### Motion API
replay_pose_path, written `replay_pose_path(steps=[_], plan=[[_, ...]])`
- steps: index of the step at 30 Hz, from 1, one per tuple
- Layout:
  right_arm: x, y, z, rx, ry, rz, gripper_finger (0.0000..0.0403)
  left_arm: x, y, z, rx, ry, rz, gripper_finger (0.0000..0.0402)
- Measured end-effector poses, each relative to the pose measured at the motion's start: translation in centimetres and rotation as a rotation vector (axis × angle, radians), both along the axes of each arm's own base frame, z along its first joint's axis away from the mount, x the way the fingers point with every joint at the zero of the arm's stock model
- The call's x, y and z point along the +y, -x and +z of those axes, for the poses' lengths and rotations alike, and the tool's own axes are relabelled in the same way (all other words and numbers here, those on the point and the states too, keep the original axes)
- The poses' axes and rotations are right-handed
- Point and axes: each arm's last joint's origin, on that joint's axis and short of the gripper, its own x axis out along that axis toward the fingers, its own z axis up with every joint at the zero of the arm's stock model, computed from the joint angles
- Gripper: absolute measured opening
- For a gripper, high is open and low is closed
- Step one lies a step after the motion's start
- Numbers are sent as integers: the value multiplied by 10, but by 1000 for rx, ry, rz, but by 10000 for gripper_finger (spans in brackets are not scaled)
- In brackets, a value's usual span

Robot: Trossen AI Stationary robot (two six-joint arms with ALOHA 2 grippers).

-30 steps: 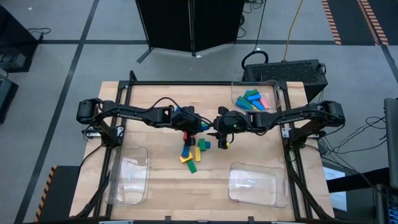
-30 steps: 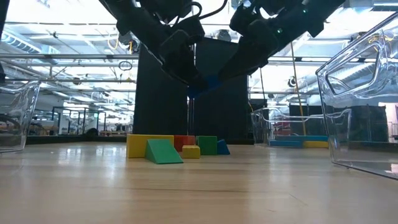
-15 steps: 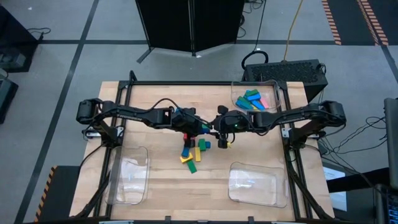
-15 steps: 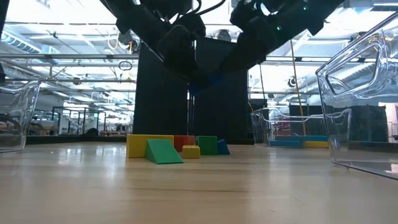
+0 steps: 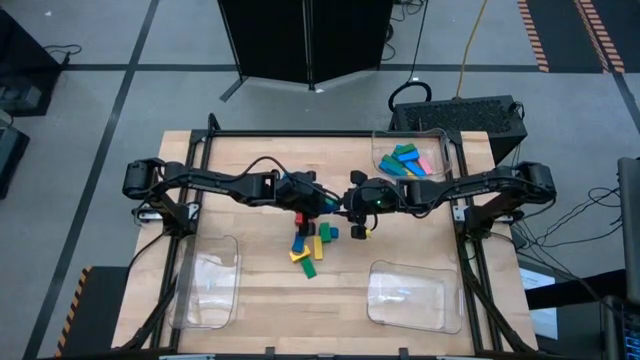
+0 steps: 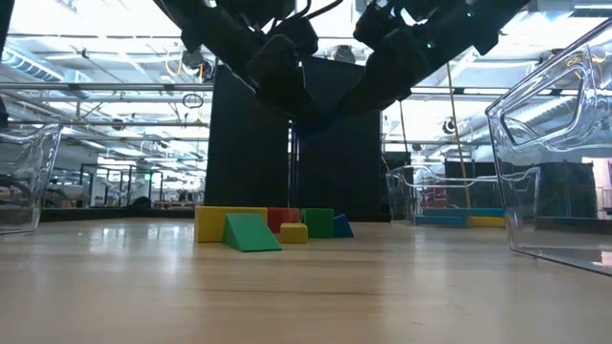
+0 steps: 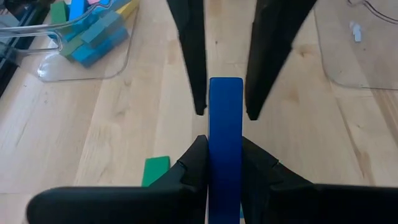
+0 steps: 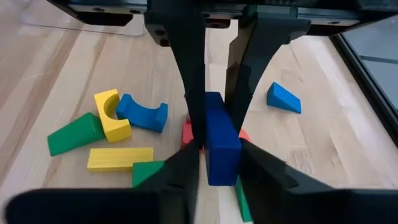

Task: Sort blocks by size
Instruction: Put the blue rectangle block into the top transparent bin

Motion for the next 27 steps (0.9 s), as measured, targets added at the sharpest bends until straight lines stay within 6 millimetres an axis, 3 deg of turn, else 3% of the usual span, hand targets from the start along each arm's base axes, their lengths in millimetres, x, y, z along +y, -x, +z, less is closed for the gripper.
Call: replay_pose_path(steps=[4, 9, 15, 20, 27], plan=[[0, 0, 0, 2, -5, 4, 38, 0, 0, 0, 4, -2, 0, 54], [0, 0, 0, 2, -5, 3, 37, 1, 1, -1, 13, 39, 48, 63], [-1, 1, -1, 12, 11, -22, 37, 6, 6, -7, 85, 63, 106, 105], [-4, 4, -4, 56, 66, -164, 37, 14, 15, -9, 162, 66, 171, 130], [-8, 15, -13, 182, 108, -310, 37, 21, 27, -14, 285, 48, 255, 132]])
